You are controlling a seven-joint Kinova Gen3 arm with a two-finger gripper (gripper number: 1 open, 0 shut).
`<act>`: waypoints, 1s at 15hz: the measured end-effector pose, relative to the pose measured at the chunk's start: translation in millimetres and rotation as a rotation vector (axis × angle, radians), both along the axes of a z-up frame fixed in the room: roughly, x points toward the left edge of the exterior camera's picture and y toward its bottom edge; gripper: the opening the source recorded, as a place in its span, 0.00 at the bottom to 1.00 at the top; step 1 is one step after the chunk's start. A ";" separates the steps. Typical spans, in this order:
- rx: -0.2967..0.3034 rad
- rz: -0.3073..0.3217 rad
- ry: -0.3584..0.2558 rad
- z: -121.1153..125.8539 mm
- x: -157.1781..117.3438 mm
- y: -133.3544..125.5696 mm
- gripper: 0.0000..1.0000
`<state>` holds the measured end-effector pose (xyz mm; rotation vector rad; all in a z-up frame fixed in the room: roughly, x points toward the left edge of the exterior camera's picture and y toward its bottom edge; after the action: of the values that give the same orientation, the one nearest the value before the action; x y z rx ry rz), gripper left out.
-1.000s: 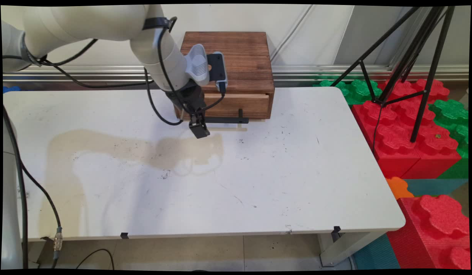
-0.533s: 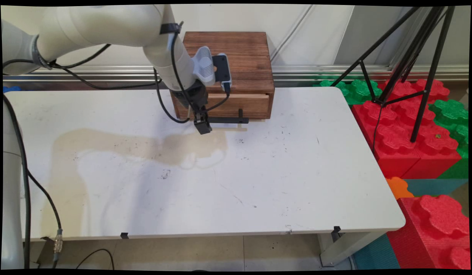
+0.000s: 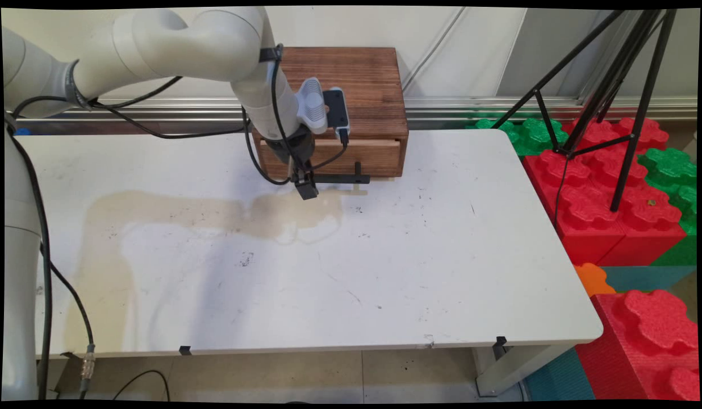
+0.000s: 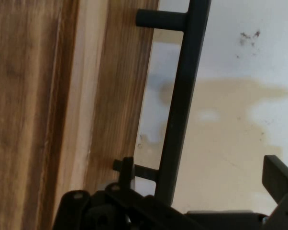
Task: Open the drawer
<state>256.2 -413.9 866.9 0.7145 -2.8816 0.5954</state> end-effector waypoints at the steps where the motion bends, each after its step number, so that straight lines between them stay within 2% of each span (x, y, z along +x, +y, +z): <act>1: 0.004 0.001 -0.001 -3.9 -0.1 -2.8 1.00; 15: 0.054 -0.008 0.027 -45.3 -5.6 -24.5 1.00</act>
<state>250.6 -438.4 821.5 0.7118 -2.8848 0.5045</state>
